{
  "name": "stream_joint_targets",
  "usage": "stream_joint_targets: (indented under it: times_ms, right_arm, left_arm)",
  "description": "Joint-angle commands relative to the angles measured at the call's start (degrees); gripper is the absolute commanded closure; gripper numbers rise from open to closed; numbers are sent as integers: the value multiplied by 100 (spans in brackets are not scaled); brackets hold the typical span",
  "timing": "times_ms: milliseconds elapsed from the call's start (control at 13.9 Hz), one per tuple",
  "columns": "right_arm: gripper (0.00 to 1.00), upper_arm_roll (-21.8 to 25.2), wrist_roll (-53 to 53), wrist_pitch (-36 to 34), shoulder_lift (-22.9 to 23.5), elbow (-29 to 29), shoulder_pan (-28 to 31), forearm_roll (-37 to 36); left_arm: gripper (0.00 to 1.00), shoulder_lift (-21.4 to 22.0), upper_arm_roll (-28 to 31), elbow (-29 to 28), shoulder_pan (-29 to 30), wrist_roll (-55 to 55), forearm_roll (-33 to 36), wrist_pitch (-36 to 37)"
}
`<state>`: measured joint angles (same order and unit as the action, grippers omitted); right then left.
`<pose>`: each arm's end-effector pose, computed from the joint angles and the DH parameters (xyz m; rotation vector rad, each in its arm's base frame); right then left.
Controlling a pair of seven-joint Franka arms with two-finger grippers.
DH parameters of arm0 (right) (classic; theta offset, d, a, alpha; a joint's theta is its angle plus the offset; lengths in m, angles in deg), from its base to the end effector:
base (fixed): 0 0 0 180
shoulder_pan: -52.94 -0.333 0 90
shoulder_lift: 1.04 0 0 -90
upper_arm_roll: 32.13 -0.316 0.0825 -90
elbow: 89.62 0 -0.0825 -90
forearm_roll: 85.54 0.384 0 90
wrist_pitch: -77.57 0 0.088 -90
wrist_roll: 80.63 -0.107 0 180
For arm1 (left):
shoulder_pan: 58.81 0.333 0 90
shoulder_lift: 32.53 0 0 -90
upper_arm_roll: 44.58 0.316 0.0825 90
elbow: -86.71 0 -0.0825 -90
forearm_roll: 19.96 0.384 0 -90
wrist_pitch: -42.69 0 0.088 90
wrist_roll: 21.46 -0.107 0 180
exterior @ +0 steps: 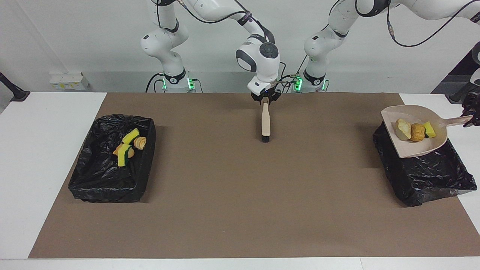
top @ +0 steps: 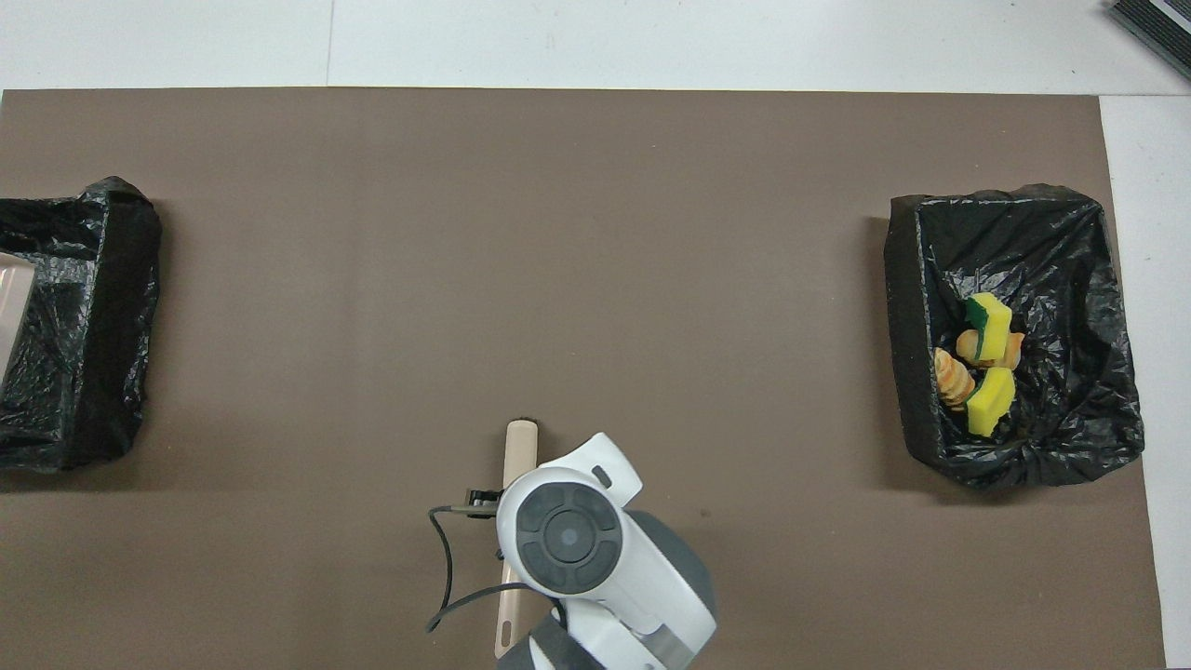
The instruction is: Sweep and dump trash in bin
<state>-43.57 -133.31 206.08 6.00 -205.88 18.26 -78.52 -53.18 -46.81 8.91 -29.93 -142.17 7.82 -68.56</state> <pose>0.4041 0.4218 0.3977 -2.9772 0.2822 0.0504 0.6014 0.3424 0.5474 -1.7501 2.1273 0.5292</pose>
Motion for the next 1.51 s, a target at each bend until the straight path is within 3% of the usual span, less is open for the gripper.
stream_joint_targets:
  times_ms: [0,288,649,1010,1226,1442]
  right_arm:
    - [0,-60,116,-675,-799,-56,627,-122]
    - [0,-25,905,-1808,-1494,260,1768,-342]
    - [0,-25,2584,-3128,-1469,1350,3229,-490]
    - [0,-25,3297,-3759,-1329,2192,3520,-948]
    - [0,-34,3474,-4561,-890,3176,3573,-948]
    - [0,54,3895,-4791,-819,3337,3617,-992]
  left_arm:
    - [100,-10,29,-6,-58,397,936,-282]
    - [100,358,38,-322,-400,1706,2000,-186]
    - [100,1175,20,-1367,-866,3375,3636,50]
    - [100,1466,-33,-1325,-1174,3580,3525,535]
    - [100,1475,-33,-1316,-1437,3589,2964,867]
    - [100,1467,-41,-1290,-1675,3992,2111,1245]
